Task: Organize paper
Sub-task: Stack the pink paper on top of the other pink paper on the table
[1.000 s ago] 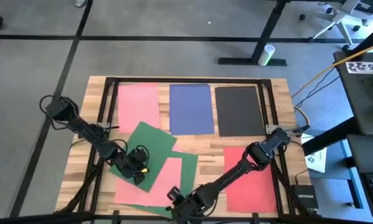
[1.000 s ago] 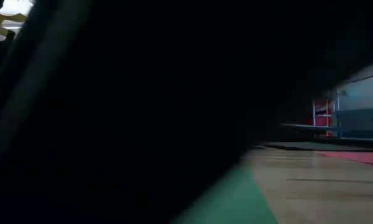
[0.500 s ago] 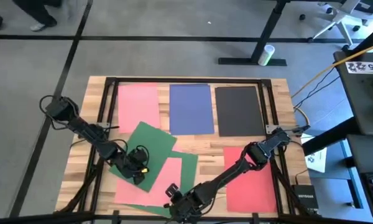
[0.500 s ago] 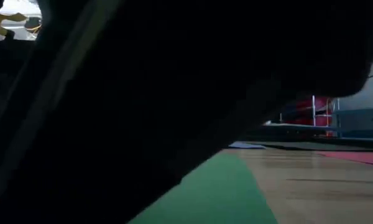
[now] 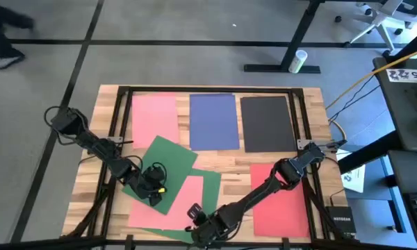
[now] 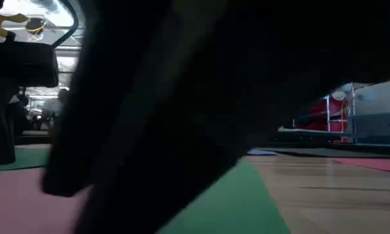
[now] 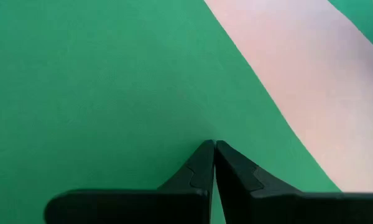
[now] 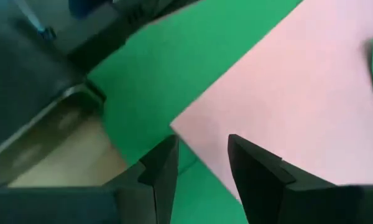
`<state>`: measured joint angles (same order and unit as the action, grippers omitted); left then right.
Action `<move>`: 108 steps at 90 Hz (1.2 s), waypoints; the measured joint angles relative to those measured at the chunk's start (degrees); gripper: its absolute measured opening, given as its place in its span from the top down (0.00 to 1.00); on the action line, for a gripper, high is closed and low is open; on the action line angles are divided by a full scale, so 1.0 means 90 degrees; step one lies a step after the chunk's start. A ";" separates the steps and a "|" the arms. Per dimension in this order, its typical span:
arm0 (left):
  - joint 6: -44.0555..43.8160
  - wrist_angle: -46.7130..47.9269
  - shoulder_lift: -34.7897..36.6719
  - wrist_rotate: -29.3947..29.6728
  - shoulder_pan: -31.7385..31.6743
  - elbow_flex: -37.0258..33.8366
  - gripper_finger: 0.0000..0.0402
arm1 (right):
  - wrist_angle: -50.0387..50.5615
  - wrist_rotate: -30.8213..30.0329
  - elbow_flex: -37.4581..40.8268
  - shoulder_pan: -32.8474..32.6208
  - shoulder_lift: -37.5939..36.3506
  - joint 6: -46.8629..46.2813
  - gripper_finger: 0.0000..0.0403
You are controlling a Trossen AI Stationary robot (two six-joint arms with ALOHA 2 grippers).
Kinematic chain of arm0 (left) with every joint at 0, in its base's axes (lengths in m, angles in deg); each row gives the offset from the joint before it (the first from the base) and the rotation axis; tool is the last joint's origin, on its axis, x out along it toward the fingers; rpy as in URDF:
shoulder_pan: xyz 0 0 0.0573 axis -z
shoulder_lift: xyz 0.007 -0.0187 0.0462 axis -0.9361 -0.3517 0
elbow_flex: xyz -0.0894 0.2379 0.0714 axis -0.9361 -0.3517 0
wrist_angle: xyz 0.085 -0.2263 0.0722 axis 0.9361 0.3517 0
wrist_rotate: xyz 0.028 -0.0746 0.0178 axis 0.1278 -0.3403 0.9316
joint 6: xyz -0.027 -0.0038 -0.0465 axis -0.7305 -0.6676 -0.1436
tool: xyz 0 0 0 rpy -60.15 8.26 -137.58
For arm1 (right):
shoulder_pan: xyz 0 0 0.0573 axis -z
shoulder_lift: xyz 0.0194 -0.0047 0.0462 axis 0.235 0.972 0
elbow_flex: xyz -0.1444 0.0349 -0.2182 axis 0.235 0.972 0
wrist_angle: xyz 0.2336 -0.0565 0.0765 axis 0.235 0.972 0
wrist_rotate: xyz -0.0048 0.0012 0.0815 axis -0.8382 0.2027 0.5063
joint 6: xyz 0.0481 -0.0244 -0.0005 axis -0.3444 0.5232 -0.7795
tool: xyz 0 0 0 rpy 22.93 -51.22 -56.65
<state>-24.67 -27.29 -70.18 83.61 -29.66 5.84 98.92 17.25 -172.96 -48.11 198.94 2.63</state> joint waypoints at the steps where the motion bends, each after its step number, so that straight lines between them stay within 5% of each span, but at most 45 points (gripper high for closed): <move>1: 0.0000 0.0000 0.0000 0.0000 0.0000 0.0000 1.00 | 0.0024 -0.0005 0.0000 0.0000 0.0000 0.0006 0.67; 108: -0.0029 0.0000 0.0000 -0.0002 0.0000 0.0000 1.00 | -0.0624 -0.1483 0.0000 -0.0039 0.0024 0.0144 0.67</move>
<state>-24.93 -27.29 -70.18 83.59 -29.66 5.84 93.31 3.91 -172.96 -48.47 199.16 3.92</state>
